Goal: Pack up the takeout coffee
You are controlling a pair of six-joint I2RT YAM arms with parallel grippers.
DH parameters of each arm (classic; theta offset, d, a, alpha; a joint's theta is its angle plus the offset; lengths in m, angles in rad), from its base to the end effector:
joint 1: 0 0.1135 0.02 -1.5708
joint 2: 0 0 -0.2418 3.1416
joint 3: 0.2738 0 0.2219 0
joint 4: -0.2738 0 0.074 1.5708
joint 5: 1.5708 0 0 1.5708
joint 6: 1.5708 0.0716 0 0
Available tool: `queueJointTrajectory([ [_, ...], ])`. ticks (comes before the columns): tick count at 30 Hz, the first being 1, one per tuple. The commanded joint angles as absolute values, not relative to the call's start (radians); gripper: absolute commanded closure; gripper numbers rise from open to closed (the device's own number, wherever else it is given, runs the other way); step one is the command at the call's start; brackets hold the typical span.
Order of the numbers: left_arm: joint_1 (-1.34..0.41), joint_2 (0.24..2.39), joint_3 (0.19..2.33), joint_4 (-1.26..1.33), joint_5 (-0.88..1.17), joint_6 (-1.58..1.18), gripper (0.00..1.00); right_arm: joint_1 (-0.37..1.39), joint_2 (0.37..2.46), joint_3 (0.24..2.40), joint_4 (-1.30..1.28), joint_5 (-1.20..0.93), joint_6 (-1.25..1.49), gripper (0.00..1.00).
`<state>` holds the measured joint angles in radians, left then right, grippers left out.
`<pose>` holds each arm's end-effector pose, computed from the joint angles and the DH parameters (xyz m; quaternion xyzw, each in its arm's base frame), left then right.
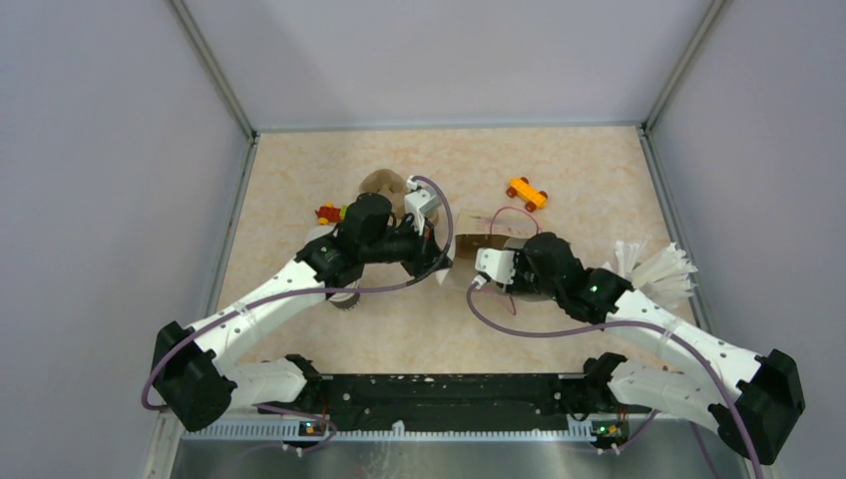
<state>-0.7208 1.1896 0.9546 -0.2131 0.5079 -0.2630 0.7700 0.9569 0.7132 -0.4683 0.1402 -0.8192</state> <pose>0.1835 -0.2076 0.2874 0.3162 0.7677 -0.4308 0.3537 0.1593 0.1405 0.2232 -0.6268 0.6562 -0.0739 0.4136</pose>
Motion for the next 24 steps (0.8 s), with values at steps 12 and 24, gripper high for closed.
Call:
queueJointTrajectory([
  [12,-0.725,1.190,1.005,-0.202,0.522,-0.273,0.99,0.752,0.931,0.716,-0.406,0.168,-0.762,0.70],
  [24,-0.724,1.173,1.002,-0.222,0.495,-0.287,0.98,0.751,0.924,0.864,-0.605,0.048,-0.741,0.66],
])
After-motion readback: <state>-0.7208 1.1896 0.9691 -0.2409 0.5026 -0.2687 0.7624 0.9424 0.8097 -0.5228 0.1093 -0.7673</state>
